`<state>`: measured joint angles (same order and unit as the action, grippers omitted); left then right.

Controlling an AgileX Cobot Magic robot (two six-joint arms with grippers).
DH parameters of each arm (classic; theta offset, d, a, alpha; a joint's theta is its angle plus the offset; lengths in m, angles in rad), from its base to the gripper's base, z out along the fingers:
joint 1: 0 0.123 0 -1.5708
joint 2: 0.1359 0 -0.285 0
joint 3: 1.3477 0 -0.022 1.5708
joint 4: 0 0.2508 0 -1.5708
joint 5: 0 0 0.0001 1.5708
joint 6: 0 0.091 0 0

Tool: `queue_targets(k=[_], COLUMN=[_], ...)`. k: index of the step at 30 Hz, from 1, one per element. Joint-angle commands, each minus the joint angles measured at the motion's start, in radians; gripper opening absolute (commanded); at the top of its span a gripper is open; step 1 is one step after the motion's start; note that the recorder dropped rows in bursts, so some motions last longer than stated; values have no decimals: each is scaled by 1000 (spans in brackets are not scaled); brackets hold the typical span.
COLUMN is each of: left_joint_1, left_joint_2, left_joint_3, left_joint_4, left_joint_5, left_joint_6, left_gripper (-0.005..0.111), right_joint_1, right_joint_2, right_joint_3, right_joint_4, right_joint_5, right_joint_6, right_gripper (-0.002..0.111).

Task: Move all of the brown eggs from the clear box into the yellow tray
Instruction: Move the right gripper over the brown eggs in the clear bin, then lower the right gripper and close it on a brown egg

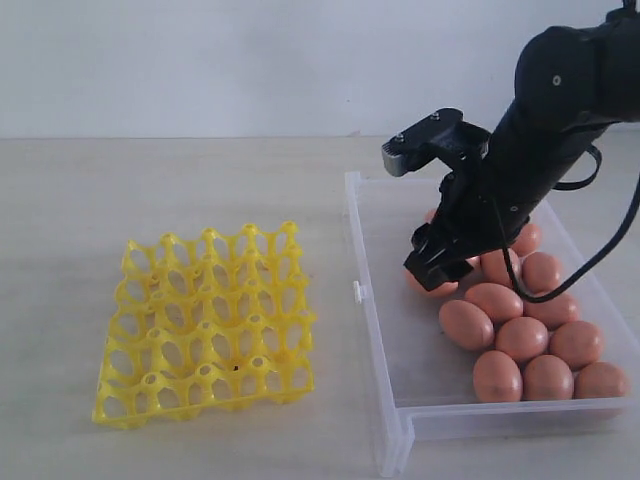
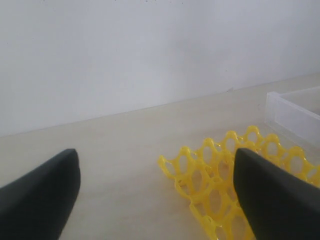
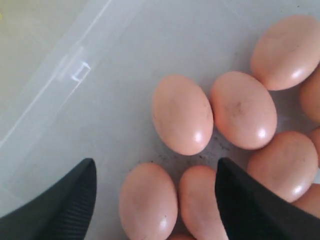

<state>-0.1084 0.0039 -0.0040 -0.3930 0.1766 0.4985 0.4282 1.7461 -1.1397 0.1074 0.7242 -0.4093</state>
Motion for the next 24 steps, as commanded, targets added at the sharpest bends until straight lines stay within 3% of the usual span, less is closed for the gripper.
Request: queue_targets(k=[1, 9, 24], left_joint_1=[-7, -7, -7], left_joint_2=[-4, -4, -4], left_joint_3=[4, 4, 4], left_joint_4=[-7, -7, -7], left_joint_5=[0, 0, 0], left_joint_6=[-8, -8, -8], left_gripper=[78, 78, 78], right_joint_1=[0, 0, 0], right_joint_2=[27, 96, 209], right_joint_3=[-41, -106, -180], right_joint_4=[58, 66, -8], right_joint_5=[5, 74, 111], right_joint_6=[-92, -226, -244], right_gripper=[61, 61, 61])
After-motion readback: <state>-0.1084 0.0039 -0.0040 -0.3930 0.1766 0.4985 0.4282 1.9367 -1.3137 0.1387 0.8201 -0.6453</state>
